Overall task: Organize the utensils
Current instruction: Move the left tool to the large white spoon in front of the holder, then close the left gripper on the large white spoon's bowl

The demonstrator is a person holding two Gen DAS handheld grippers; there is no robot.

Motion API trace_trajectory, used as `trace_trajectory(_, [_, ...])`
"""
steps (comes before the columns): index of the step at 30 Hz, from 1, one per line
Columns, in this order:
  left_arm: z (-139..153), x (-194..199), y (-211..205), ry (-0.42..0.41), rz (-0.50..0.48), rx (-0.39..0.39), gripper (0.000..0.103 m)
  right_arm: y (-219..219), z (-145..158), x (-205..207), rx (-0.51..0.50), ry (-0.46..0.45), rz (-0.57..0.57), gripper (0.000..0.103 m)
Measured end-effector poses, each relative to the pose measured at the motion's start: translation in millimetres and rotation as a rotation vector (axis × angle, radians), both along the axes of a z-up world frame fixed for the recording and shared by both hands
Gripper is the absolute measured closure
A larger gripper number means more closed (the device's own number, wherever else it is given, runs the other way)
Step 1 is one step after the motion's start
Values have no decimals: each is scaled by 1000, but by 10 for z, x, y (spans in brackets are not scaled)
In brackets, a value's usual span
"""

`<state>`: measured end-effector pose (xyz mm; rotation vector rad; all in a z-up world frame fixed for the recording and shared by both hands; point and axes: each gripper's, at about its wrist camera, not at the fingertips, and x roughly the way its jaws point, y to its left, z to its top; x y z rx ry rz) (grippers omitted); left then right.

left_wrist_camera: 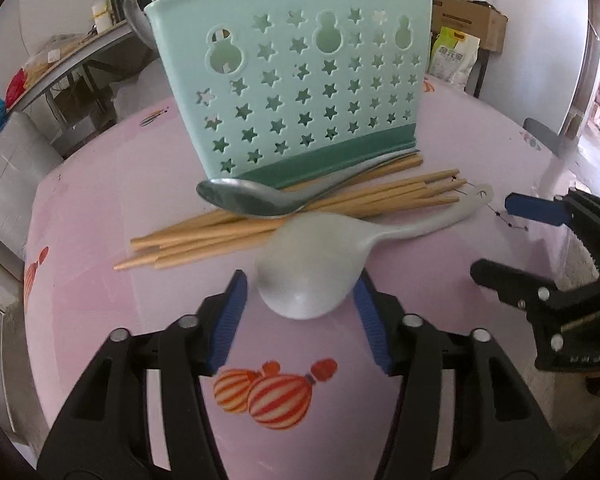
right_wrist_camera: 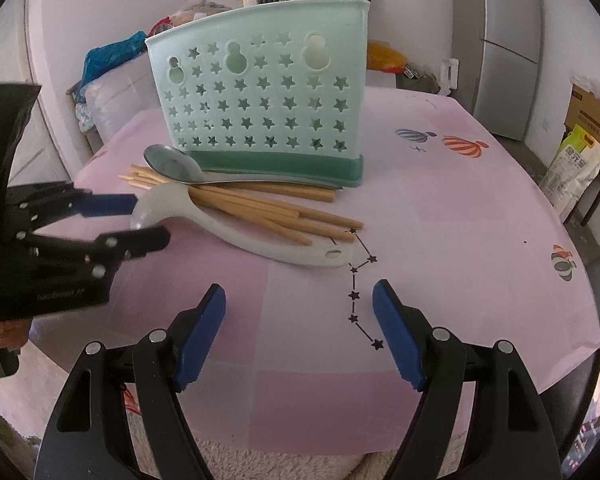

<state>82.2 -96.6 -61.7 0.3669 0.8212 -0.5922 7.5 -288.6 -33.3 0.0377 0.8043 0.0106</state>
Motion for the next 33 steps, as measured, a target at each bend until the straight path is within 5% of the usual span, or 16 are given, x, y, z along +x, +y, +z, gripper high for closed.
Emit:
trace_trajectory(5, [82,29,25,9,12,-11,85,-6,-3,11,-2,-3,2,29])
trace_trajectory(17, [89,222,273,93,85,-141,90,-4,-7,11,-3,-5,3,29])
trace_trajectory(27, [250,97,303,47,52,-165,103,-4,-6,9,-3,-6,2,29])
trace_trajectory(33, [223,183,306,145,82,-226,103,-1,-5,7,-5,-6,3,29])
